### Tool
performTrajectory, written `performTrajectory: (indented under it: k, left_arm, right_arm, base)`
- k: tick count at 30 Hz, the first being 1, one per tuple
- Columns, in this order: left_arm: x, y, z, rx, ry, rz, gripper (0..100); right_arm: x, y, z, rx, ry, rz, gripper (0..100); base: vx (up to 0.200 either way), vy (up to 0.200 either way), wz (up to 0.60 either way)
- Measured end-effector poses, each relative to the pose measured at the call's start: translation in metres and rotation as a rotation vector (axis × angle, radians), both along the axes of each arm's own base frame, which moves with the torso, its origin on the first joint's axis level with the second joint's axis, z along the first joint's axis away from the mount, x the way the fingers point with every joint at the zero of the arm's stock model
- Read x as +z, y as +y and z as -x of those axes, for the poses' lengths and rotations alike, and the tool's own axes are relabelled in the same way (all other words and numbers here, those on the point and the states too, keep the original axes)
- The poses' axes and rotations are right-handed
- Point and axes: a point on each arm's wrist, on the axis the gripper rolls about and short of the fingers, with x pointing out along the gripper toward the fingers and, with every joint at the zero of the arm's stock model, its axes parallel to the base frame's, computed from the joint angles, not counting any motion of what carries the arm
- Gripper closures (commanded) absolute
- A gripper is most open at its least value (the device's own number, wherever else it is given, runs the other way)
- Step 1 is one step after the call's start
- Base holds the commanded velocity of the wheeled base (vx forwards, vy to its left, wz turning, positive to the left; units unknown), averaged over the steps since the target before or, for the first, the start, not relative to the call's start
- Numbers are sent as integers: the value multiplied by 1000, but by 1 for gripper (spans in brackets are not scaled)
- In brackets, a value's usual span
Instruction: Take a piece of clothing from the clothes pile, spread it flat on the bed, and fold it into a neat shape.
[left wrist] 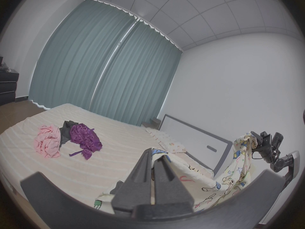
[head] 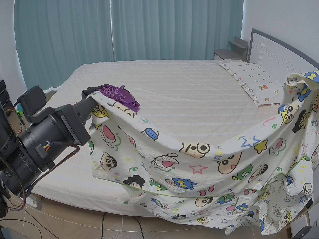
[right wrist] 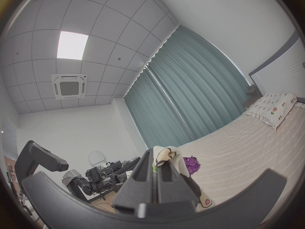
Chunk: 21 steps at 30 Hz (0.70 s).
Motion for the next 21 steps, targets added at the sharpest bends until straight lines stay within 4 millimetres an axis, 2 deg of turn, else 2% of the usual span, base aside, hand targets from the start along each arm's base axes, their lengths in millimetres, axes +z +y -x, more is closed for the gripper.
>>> performTrajectory:
  k: [5, 9, 15, 21]
  left_arm:
    - [-16, 1, 2, -5, 84, -19, 100]
    - [-26, -3, -6, 4, 148, 9, 100]
    - [-39, -15, -34, 31, 216, -7, 100]
    - [-40, -32, -76, 65, 231, -4, 100]
  right_arm:
    - [-16, 1, -8, -10, 67, 16, 100]
    - [-28, 1, -19, -24, 118, 40, 100]
    - [-37, 1, -42, -66, 162, 75, 100]
    - [-38, -1, -69, -105, 144, 75, 100]
  base:
    - [0, 0, 0]
    - [0, 0, 0]
    - [0, 0, 0]
    - [200, 0, 0]
